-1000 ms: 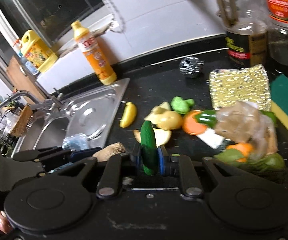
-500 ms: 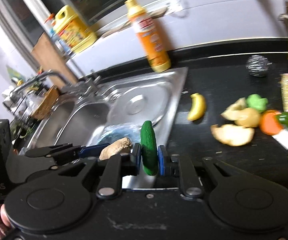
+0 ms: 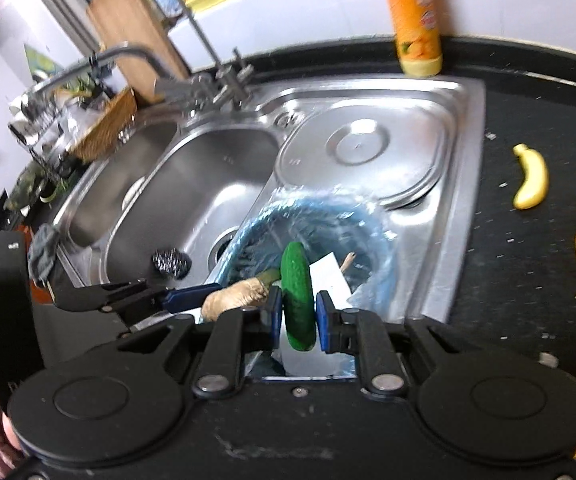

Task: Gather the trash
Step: 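Carry the ginger and cucumber into the bin and release both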

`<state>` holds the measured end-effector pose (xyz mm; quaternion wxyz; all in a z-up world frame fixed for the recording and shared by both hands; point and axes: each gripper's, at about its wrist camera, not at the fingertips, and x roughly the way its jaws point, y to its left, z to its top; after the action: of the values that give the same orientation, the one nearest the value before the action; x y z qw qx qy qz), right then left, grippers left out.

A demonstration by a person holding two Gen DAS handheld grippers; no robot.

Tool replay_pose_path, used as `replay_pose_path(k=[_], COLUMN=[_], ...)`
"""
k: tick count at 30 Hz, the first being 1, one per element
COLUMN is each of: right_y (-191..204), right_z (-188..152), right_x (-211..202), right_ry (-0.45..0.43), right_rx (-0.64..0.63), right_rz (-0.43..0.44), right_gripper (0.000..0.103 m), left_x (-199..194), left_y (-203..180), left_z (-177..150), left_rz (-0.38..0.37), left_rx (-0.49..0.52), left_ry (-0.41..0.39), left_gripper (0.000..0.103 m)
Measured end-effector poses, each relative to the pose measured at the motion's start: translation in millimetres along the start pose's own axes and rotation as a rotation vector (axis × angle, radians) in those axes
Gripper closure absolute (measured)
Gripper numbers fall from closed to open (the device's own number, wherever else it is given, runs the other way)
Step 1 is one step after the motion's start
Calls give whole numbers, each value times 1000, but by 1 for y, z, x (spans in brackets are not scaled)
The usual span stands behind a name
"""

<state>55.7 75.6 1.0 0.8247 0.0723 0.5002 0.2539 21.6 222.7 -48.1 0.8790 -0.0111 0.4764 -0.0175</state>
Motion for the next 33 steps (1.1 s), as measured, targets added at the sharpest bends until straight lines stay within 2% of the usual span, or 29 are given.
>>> replay_pose_path(k=[8, 17, 19, 20, 21, 22, 23, 24, 27, 29, 33], right_y=[15, 15, 15, 15, 16, 17, 18, 19, 24, 26, 23], right_z=[-7, -8, -8, -7, -7, -7, -7, -6, -3, -1, 3], right_x=[45, 57, 57, 58, 57, 54, 53, 50, 39, 32, 20], right_ry=[124, 161, 168, 166, 159, 151, 145, 137, 103, 85, 55], right_rx=[-33, -31, -28, -27, -30, -35, -37, -38, -56, -60, -47], right_rz=[-51, -66, -72, -77, -82, -86, -84, -79, -75, -73, -67], right_gripper=[86, 85, 82, 72, 58, 51, 37, 24, 8, 1, 0], left_x=[27, 35, 35, 34, 33, 31, 27, 23, 10, 4, -2], left_y=[2, 0, 0, 0, -1, -1, -3, -4, -8, -9, -7], left_z=[-18, -22, -23, -23, -23, -23, -23, -22, -20, -18, -12], left_rz=[1, -19, -19, -15, -10, -7, -8, -14, -3, 11, -2], left_rx=[62, 102, 107, 109, 113, 117, 123, 125, 124, 116, 75], left_ry=[80, 101, 102, 103, 102, 96, 81, 69, 21, -9, -26], left_gripper=[53, 53, 52, 52, 49, 36, 31, 21, 1, 0, 0])
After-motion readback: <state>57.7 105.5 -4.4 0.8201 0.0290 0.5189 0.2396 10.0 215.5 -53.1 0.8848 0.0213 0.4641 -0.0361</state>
